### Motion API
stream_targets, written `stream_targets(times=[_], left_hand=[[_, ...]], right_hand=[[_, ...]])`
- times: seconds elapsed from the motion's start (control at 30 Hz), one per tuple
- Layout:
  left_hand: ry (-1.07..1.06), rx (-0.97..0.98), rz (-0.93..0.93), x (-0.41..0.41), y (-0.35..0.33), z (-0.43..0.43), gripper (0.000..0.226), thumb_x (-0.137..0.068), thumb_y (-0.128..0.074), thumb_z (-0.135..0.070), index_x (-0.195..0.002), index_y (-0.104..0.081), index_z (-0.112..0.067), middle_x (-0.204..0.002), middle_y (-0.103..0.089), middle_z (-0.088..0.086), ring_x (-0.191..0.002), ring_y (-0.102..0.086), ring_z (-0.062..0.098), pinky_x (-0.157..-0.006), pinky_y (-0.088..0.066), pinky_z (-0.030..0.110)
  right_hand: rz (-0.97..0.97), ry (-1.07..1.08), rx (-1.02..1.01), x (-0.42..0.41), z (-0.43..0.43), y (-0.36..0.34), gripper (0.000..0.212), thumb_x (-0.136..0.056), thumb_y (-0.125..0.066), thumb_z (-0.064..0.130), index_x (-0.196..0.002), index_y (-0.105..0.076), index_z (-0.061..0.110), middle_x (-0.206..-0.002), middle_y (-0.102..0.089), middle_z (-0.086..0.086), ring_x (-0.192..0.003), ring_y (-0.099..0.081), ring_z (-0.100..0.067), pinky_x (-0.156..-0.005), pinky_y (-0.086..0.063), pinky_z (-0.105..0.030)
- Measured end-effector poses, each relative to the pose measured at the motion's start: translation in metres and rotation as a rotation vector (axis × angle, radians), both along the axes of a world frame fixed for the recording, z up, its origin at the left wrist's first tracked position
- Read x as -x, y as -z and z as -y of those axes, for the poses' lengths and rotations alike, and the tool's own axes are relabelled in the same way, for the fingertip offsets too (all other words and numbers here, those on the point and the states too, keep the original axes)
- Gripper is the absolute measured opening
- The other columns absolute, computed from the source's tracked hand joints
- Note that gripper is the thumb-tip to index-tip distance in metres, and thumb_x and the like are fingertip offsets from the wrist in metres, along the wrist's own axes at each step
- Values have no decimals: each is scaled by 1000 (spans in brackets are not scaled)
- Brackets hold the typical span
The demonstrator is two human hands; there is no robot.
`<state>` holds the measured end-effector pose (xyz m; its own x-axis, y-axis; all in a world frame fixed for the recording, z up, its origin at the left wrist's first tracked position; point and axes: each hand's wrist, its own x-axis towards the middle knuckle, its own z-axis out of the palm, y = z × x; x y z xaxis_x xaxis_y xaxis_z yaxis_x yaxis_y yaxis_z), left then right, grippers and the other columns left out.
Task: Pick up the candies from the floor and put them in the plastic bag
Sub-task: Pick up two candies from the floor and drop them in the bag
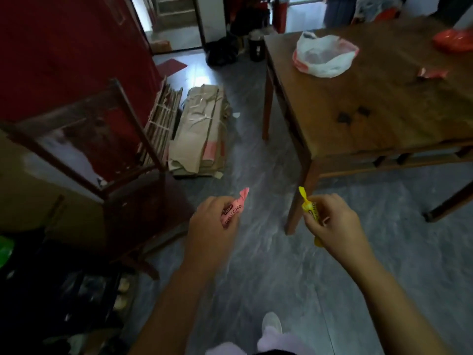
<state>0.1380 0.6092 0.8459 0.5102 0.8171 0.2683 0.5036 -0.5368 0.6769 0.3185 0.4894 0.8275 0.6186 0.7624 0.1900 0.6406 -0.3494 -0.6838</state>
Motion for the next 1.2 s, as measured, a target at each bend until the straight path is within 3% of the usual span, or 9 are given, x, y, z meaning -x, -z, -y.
stream_targets(times=[0.23, 0.43, 0.57, 0.7, 0.97, 1.2], left_hand=[[30, 92, 16, -82, 15, -107, 16, -76, -67, -6, -92, -63, -10, -85, -61, 8, -79, -56, 26, -74, -47, 46], [53, 107, 46, -144, 31, -254, 18, -75, -68, -4, -92, -64, -10, -86, -63, 8, -78, -58, 24, -72, -49, 45], [121, 138, 29, -182, 24, -354, 18, -78, -67, -9, -95, -63, -13, -89, -62, 7, -80, -59, 23, -71, -51, 46], [143, 144, 13, -231, 18, -433, 15, -81, -64, -16, -94, -61, -21, -87, -62, 1, -77, -58, 16, -68, -52, 40], [325, 161, 33, -352, 32, -516, 14, -80, -64, -17, -89, -59, -27, -83, -56, -8, -75, -53, 6, -65, -47, 24], [457, 93, -38, -487, 33, -578, 13, -78, -67, -16, -88, -61, -23, -81, -57, -7, -73, -54, 9, -63, -41, 13]], right_hand=[[-33, 74, 77, -71, -95, 9, 21, -76, -67, 10, -96, -62, 11, -84, -57, -8, -70, -53, -19, -66, -42, -31], [7, 118, 98, -132, -229, 15, 24, -76, -67, 11, -99, -61, 9, -90, -59, -12, -74, -54, -21, -68, -45, -35], [30, 95, 86, -164, -331, -1, 25, -77, -66, 11, -101, -60, 8, -94, -58, -12, -84, -54, -20, -71, -35, -22], [33, 107, 53, -199, -408, -15, 24, -78, -65, 13, -101, -59, 11, -90, -54, -5, -77, -49, -13, -64, -33, -18], [-39, 278, 149, -303, -463, 8, 28, -79, -65, 18, -106, -57, 15, -95, -56, -1, -80, -52, -12, -70, -44, -25], [-45, 441, 61, -435, -506, 27, 29, -78, -66, 13, -105, -58, 10, -92, -57, -3, -80, -52, -15, -71, -42, -28]])
